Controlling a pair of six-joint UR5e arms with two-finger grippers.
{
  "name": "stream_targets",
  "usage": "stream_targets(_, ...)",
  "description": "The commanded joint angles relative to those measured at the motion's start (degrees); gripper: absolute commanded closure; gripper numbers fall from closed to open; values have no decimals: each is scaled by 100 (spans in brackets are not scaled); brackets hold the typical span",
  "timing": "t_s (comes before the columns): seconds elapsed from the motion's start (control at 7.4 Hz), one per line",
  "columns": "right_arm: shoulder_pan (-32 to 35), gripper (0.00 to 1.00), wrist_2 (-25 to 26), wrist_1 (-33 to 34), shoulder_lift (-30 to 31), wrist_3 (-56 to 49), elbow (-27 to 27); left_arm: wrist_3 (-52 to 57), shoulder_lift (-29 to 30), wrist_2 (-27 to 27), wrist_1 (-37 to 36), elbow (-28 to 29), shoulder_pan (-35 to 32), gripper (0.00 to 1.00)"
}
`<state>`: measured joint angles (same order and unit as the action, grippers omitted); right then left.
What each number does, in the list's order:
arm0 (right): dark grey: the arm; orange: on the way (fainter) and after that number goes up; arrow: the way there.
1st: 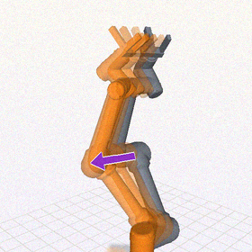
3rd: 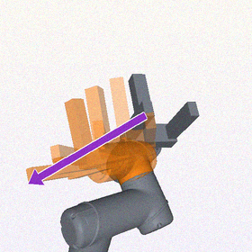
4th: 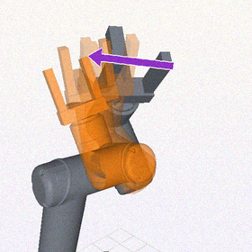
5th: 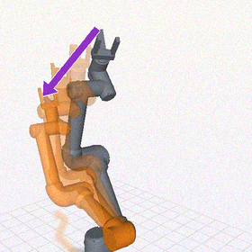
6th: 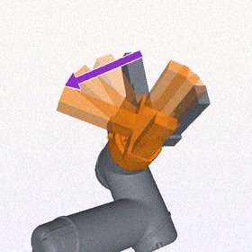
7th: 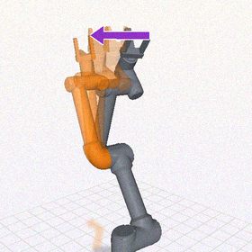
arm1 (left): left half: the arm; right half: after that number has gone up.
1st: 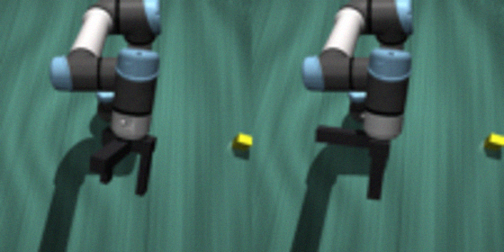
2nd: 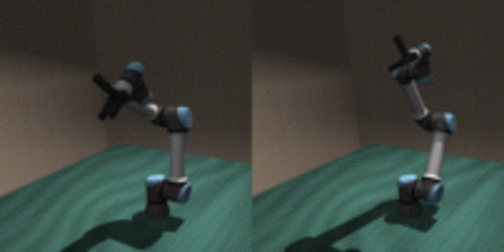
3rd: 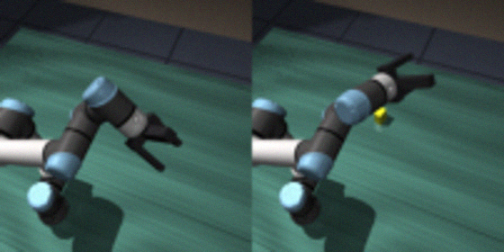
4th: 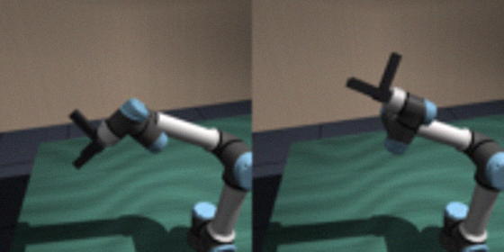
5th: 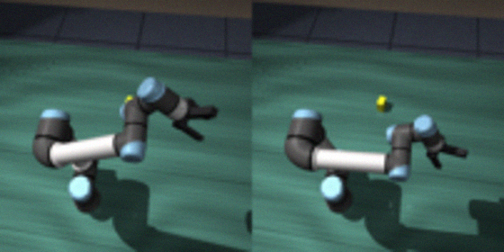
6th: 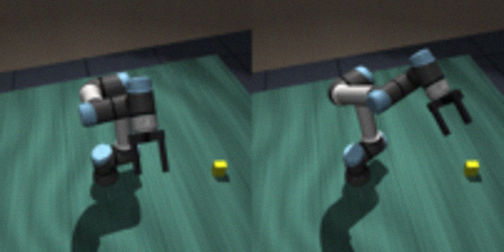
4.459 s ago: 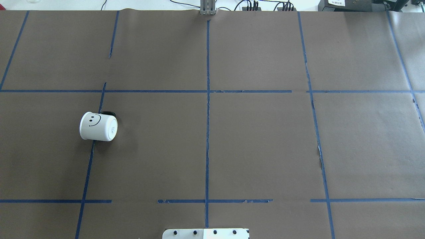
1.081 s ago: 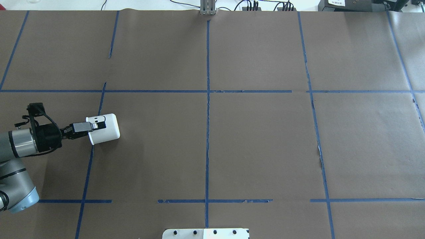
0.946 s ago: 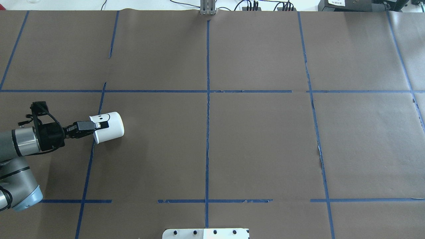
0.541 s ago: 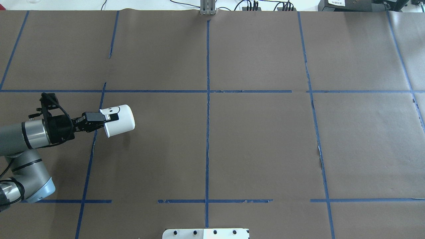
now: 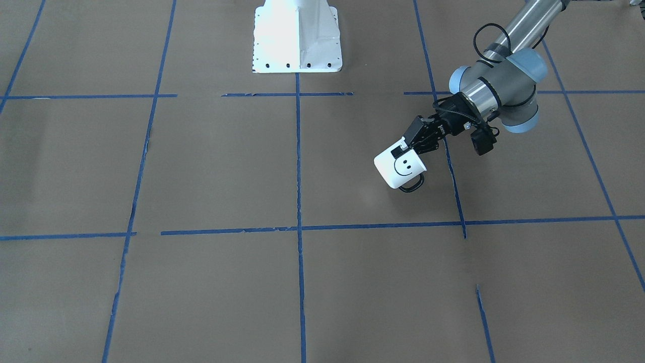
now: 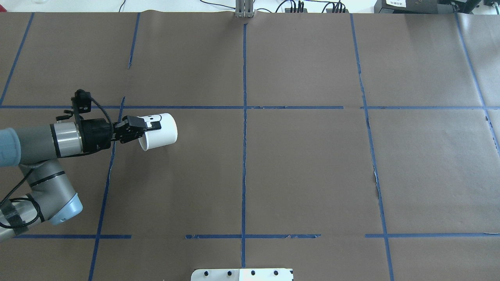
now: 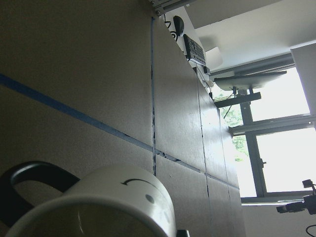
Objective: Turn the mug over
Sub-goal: 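Carry the mug toward the table centre with the left gripper, rotating it upright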
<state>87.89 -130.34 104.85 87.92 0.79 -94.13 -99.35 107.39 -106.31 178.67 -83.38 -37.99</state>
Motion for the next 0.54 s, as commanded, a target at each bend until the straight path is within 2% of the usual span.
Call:
stream_targets(0.0,0,0,0,0,-2,0,0,178,1033,-162,-2466,-187,-68,100)
stream_targets(0.41,0,0,0,0,-2,0,0,389,2327,-162,-5508,-179,28,100)
